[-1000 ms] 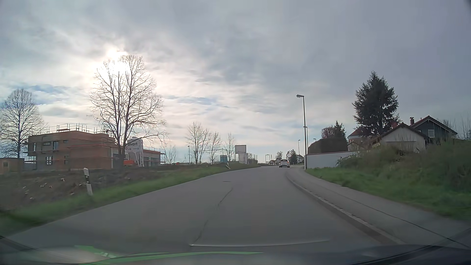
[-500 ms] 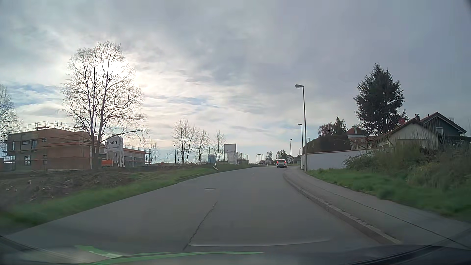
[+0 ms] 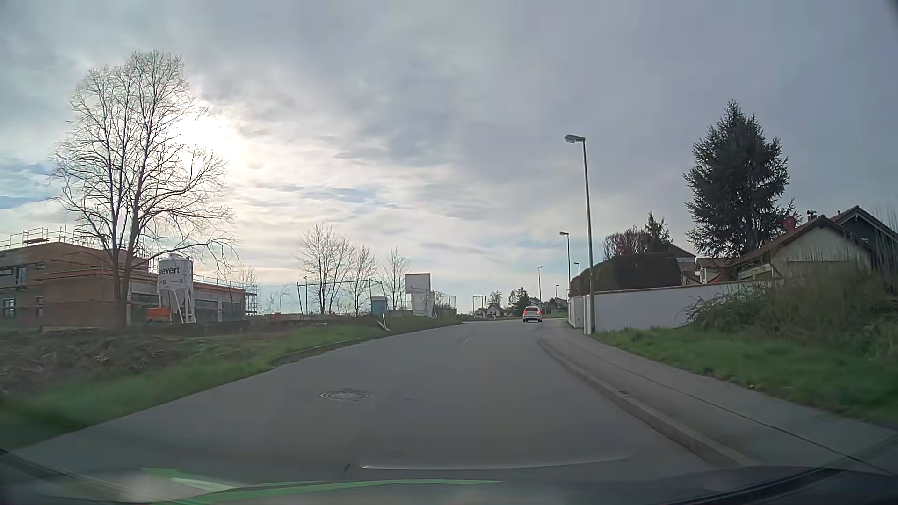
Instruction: Follow the waypoints while adhering to traffic rules and regulations
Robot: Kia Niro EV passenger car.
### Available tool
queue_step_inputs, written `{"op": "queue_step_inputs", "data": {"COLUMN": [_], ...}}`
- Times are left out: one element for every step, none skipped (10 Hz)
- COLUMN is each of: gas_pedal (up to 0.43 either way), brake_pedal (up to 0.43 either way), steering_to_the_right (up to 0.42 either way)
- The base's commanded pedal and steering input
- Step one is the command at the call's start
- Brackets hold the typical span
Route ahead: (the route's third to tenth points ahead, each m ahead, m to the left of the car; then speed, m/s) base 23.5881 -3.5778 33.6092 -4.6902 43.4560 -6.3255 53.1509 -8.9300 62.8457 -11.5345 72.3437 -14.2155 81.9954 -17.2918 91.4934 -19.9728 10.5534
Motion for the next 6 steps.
{"op": "queue_step_inputs", "data": {"gas_pedal": [0.331, 0.319, 0.299, 0.268, 0.260, 0.248], "brake_pedal": [0.000, 0.000, 0.000, 0.000, 0.000, 0.000], "steering_to_the_right": [0.027, 0.027, 0.027, 0.027, 0.027, 0.026]}}
